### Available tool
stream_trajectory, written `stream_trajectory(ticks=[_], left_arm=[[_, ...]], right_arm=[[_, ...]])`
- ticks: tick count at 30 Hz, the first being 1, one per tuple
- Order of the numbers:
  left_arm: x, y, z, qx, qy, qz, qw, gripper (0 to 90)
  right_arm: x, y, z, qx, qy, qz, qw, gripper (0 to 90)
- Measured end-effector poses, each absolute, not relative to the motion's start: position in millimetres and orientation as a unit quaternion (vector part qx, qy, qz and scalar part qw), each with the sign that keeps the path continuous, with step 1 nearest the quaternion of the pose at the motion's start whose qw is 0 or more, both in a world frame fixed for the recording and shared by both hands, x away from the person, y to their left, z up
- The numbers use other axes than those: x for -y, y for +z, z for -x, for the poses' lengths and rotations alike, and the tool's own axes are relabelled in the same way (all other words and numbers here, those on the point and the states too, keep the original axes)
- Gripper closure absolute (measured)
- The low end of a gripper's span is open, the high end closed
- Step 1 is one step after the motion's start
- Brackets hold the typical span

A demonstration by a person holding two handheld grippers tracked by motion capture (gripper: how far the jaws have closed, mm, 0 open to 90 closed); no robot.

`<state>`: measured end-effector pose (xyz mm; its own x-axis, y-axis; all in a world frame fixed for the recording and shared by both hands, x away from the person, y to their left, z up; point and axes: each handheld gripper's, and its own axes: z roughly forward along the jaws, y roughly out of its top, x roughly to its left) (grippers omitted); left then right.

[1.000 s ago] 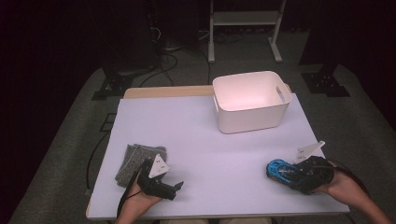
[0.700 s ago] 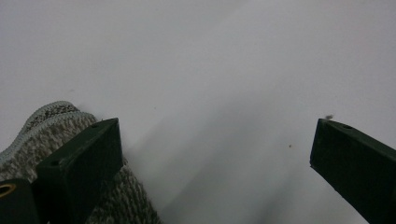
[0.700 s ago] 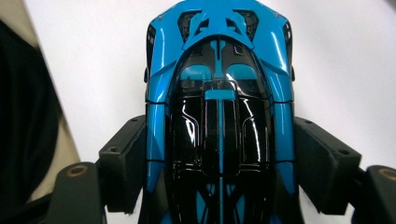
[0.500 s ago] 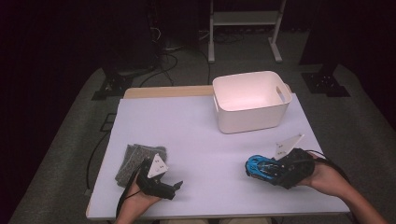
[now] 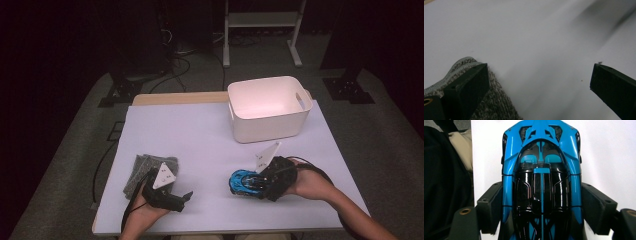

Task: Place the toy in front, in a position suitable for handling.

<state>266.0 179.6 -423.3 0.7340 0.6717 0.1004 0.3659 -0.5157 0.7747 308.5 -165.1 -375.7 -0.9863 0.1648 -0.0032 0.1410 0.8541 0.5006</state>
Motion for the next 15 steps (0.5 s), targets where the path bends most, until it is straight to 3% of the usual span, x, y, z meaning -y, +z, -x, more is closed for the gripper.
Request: stream_trajectory(ticks=[15], left_arm=[[-200.4,-416.0,-270.4,-0.327,0.207,-0.835,0.391,2.1]], right_arm=[[114.6,-408.4,-317.0,-0.968,0.248,-0.04,-0.002,25.3]])
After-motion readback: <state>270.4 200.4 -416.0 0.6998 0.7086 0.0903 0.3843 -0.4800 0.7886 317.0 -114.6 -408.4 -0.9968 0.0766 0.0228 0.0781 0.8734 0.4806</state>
